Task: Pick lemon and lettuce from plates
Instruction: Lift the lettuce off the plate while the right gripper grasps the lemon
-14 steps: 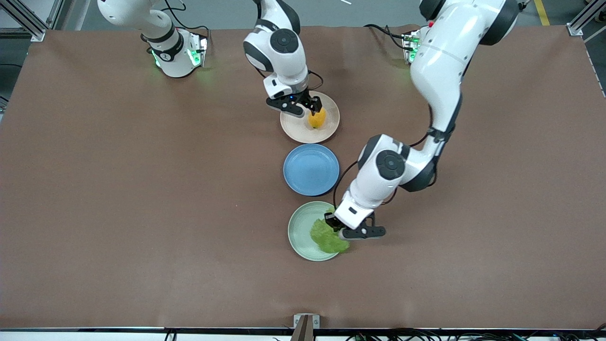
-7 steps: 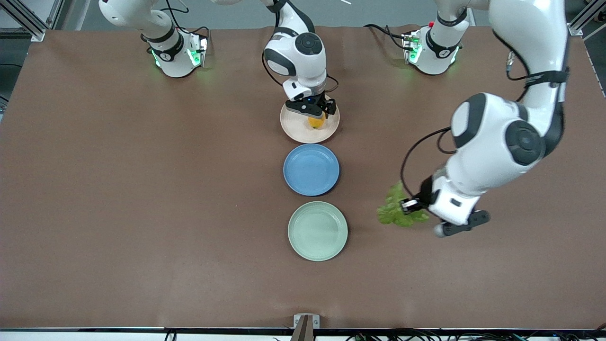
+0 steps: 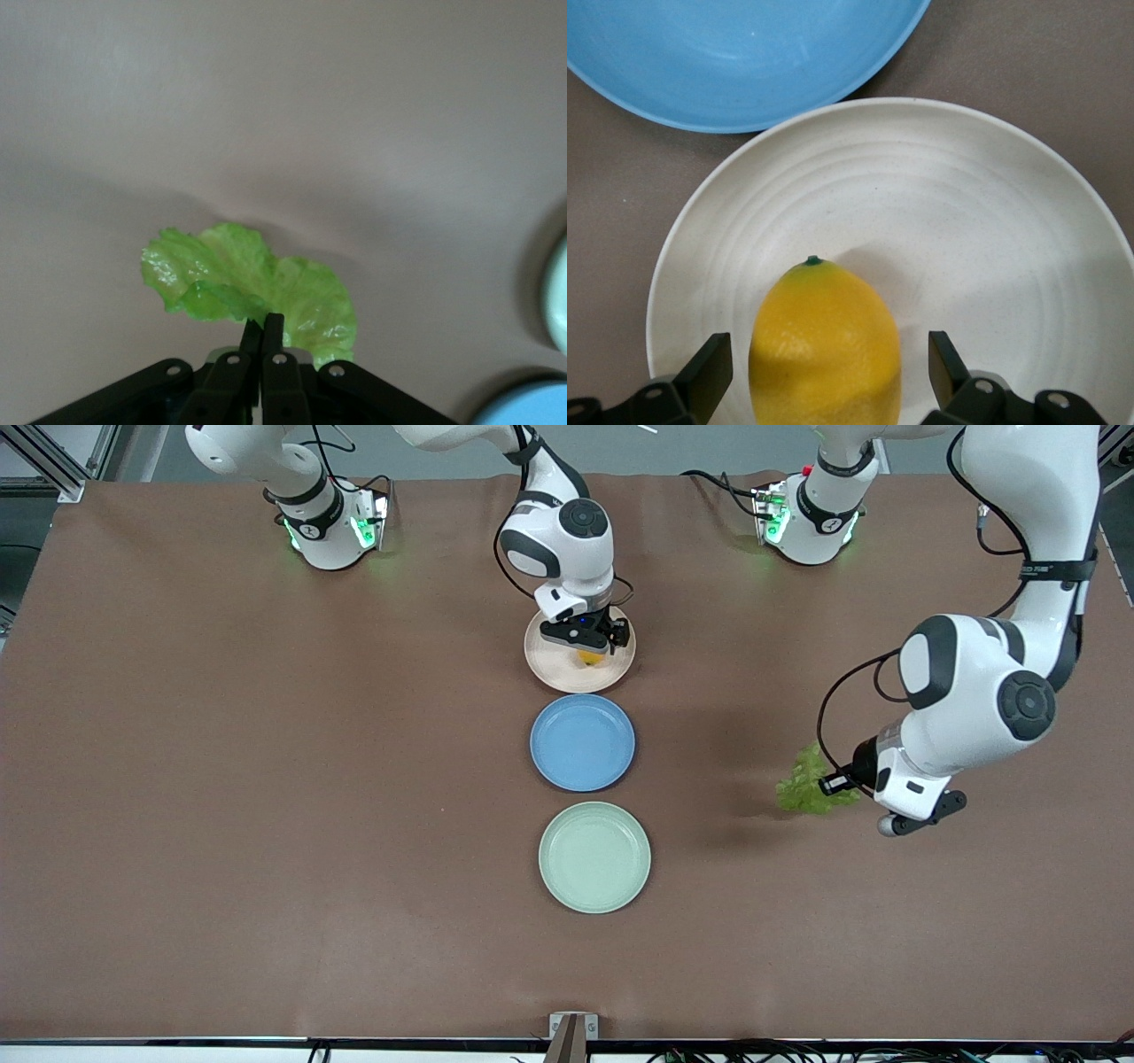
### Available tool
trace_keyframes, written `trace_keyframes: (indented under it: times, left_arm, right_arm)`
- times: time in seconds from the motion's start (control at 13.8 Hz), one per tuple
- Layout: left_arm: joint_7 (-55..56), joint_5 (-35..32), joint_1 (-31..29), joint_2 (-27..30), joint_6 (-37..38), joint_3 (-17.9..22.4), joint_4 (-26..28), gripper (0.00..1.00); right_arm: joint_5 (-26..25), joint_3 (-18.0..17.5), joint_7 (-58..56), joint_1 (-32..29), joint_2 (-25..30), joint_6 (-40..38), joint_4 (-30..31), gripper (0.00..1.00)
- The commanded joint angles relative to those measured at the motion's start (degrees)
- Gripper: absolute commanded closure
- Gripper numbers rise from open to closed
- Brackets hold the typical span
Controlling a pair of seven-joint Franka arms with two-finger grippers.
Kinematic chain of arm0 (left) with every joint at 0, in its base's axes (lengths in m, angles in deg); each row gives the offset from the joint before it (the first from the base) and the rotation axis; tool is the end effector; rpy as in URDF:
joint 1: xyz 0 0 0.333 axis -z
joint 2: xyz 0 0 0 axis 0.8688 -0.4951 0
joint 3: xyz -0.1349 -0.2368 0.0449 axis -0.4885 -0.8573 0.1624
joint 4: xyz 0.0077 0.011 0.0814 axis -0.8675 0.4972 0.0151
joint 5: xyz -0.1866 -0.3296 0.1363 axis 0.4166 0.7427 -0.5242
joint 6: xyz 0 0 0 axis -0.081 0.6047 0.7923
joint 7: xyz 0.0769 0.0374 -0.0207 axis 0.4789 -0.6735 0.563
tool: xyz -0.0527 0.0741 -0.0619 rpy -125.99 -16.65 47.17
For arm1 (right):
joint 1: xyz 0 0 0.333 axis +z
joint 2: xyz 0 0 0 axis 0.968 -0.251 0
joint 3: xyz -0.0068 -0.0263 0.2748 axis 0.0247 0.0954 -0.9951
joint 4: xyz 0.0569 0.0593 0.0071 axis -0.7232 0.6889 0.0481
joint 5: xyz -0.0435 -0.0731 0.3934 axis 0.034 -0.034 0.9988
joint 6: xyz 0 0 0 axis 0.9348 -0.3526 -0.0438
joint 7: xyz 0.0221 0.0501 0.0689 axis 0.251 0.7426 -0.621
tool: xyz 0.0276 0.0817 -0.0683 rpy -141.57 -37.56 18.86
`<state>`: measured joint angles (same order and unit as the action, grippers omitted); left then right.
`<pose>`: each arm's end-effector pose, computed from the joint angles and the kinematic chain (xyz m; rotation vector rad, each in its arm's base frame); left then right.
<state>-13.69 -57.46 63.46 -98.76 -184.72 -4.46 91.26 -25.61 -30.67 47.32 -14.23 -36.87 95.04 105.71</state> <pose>0.5942 -0.0921 0.2604 2.9357 0.5589 -0.0739 0.2824 0.5486 0.1638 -3.0440 0.4936 -0.0506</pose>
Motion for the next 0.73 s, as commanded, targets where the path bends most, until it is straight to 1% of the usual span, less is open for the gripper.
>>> trace_keyframes:
  times: [0.0,0.07,0.15,0.22,0.29,0.44,0.51,0.58,0.65]
  left_arm:
    - [-3.3,0.9,0.0,3.8,-9.9,-0.5,11.8,1.0]
    - [-4.0,0.9,0.1,3.2,-12.6,-0.5,13.6,0.99]
    - [-4.9,0.8,0.1,2.5,-15.2,-0.4,15.0,0.99]
    - [-6.0,0.7,0.1,1.7,-17.5,-0.4,16.3,0.99]
    - [-6.8,0.5,0.1,1.0,-19.0,-0.4,17.3,0.99]
    - [-8.1,0.4,0.1,0.6,-19.6,-0.4,18.6,0.97]
    - [-8.2,0.4,0.0,0.7,-19.6,-0.4,18.7,0.96]
    - [-8.3,0.4,0.0,0.8,-19.6,-0.4,18.6,0.91]
    - [-8.5,0.4,0.0,1.0,-19.4,-0.4,18.3,0.58]
  right_arm:
    - [-1.9,0.6,1.5,0.6,-0.5,-0.1,-0.5,0.28]
    - [-1.8,0.5,1.5,0.4,-0.5,-0.3,-0.5,0.47]
    - [-1.4,0.5,1.5,-0.1,-0.4,-0.5,-0.5,0.76]
    - [-0.9,0.5,1.6,-0.7,-0.3,-0.9,-0.7,0.97]
    - [-0.9,0.4,1.0,-1.7,0.6,-1.3,-0.7,1.0]
    - [-0.9,0.4,-0.5,-5.7,5.0,-9.2,-1.3,1.0]
    - [-0.9,0.2,-3.7,-8.5,7.5,-12.5,-1.3,1.0]
    - [-0.8,0.2,-8.5,-11.4,10.0,-15.7,-1.0,1.0]
    - [-0.8,0.2,-13.1,-14.4,12.0,-18.7,-0.8,1.0]
